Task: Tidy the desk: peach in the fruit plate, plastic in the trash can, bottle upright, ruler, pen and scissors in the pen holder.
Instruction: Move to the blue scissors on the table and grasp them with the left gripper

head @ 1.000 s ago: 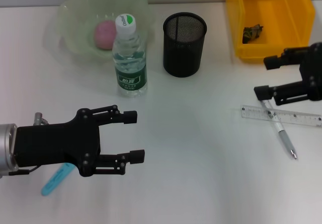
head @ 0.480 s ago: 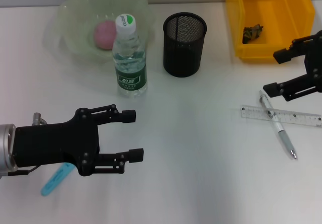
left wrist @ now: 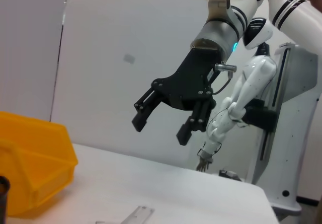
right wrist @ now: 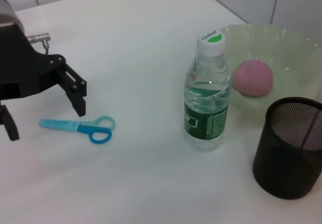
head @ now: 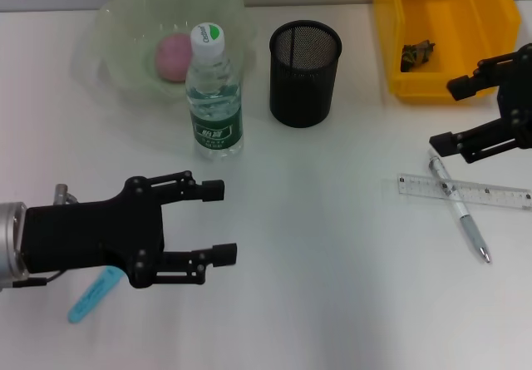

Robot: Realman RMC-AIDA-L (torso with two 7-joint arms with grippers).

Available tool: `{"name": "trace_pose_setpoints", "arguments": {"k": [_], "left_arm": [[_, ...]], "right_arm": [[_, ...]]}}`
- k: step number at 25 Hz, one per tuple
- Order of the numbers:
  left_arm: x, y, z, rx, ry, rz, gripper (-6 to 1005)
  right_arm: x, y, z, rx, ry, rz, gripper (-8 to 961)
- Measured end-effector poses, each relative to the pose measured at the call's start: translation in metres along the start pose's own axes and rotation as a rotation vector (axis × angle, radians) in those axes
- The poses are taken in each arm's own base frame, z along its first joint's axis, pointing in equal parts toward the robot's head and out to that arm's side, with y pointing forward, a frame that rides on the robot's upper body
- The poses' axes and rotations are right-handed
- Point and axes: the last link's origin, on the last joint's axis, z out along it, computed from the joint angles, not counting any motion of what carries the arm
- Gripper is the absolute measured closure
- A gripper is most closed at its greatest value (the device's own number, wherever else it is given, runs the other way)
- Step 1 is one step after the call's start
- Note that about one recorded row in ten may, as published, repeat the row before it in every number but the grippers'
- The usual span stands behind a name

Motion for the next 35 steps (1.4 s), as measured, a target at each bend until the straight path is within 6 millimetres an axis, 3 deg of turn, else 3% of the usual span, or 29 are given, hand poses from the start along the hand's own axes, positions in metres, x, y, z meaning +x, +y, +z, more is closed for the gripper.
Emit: {"name": "trace_pose_setpoints", "arguments": {"k": [5,8,9,13,16,20,23,27,35], "left_arm": [[0.017,-0.016,-0.017,0.075,-0.055,-0.065,188],[0.025,-0.025,-0.032,0.146,-0.109,-0.140,188],[0.025,-0.026,-0.036,0.162,-0.110,-0.148,188],[0.021,-0.027,-0.044,0.201,-0.127,-0.190,188],[0.018,-0.029,-0.047,0.209,-0.162,-0.215,188],[0.013,-0.035,-0.049,0.213,-0.290,-0.288,188],[0.007,-0.040,-0.048,0.218,-0.398,-0.313,188],[0.008,-0.044,-0.049,0.242,-0.512,-0.366,188],[0.019,-0.047,-0.048,0.334,-0.788,-0.524,188]], "right_arm": [[0.006,0.001,0.012,-0.037,0.004,0.015,130],[0.030,0.010,0.034,-0.157,-0.134,-0.001,130],[0.030,0.010,0.034,-0.157,-0.134,-0.001,130],[0.063,0.019,0.053,-0.212,-0.345,-0.009,130],[0.073,0.023,0.059,-0.221,-0.387,-0.013,130],[0.090,0.034,0.074,-0.249,-0.503,-0.019,130],[0.108,0.046,0.096,-0.185,-0.689,-0.014,130],[0.115,0.052,0.112,-0.113,-0.782,0.042,130],[0.112,0.048,0.119,-0.068,-0.811,0.073,129]]}}
